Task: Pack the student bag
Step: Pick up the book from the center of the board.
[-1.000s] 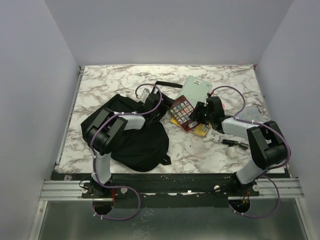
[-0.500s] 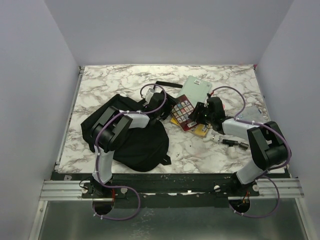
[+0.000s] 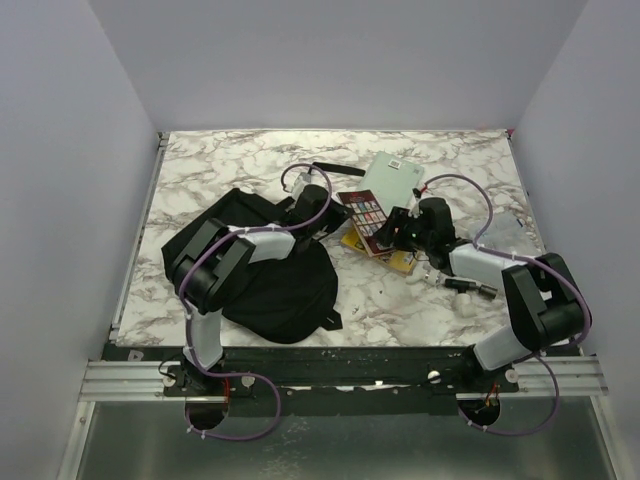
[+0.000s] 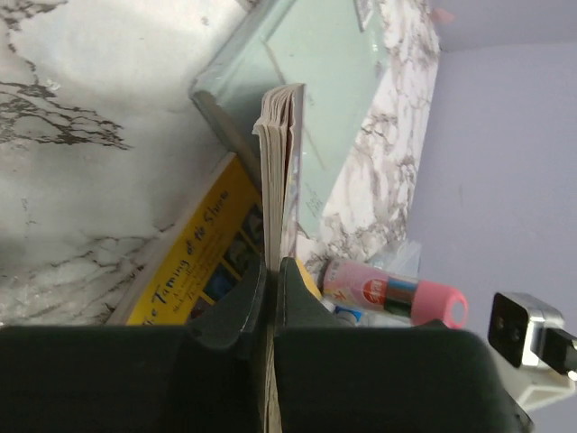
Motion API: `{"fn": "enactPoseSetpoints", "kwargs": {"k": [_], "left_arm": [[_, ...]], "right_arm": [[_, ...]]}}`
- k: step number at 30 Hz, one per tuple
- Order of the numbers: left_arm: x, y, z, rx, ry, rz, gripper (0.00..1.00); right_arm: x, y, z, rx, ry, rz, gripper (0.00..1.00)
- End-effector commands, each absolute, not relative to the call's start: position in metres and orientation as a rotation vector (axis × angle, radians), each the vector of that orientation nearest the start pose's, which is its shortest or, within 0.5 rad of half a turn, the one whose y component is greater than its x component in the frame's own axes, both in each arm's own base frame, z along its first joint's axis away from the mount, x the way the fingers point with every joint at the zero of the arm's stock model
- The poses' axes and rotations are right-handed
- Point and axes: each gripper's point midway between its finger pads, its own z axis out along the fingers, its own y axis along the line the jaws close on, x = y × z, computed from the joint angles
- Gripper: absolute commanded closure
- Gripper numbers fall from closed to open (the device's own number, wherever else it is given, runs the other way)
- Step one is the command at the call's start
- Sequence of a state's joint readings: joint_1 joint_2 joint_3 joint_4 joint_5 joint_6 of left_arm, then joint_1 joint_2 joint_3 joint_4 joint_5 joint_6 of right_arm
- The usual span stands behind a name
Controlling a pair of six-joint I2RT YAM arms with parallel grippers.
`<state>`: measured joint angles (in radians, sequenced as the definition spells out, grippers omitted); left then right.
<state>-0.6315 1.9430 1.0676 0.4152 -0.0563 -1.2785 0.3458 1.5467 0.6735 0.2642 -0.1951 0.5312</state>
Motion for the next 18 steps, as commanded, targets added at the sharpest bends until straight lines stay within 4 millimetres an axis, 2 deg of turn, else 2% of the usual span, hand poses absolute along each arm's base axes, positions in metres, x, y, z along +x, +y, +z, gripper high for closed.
{"fn": "enactPoseSetpoints", "kwargs": {"k": [1,4,7,8,9,12,14,16,18], "left_arm": [[0.41,-0.334,0.134,-0.628,2.055,-1.183,1.0],[0.401,-0.318,0.143,-0.616,2.062,-1.206,1.0],[0.393,-0.299,0.155,-0.614,2.103,-1.209,1.0],[0.39,-0.291,0.157,-0.619,2.136,-1.197,1.0],[0.388,-0.284,0.162,-0.62,2.155,-1.189,1.0],[0.372,-0.273,0.169,-0.646,2.25,-1.191,1.0],[0.36,-0.269,0.173,-0.642,2.307,-1.212,1.0],[0.347,-0.265,0.177,-0.655,2.36,-1.218,1.0],[0.337,-0.258,0.184,-0.684,2.387,-1.205,1.0]], "right_arm": [[0.345,0.196,0.078,0.0,2.211,0.761,0.36],[0.338,0.203,0.09,-0.055,2.199,0.713,0.3],[0.325,0.215,0.117,-0.134,2.15,0.655,0.23],[0.318,0.222,0.13,-0.176,2.118,0.645,0.07],[0.312,0.227,0.14,-0.224,2.091,0.631,0.0],[0.284,0.255,0.177,-0.402,1.966,0.581,0.0],[0.265,0.271,0.194,-0.504,1.894,0.523,0.0],[0.253,0.282,0.204,-0.567,1.846,0.467,0.0],[0.239,0.295,0.204,-0.666,1.824,0.419,0.01]]}}
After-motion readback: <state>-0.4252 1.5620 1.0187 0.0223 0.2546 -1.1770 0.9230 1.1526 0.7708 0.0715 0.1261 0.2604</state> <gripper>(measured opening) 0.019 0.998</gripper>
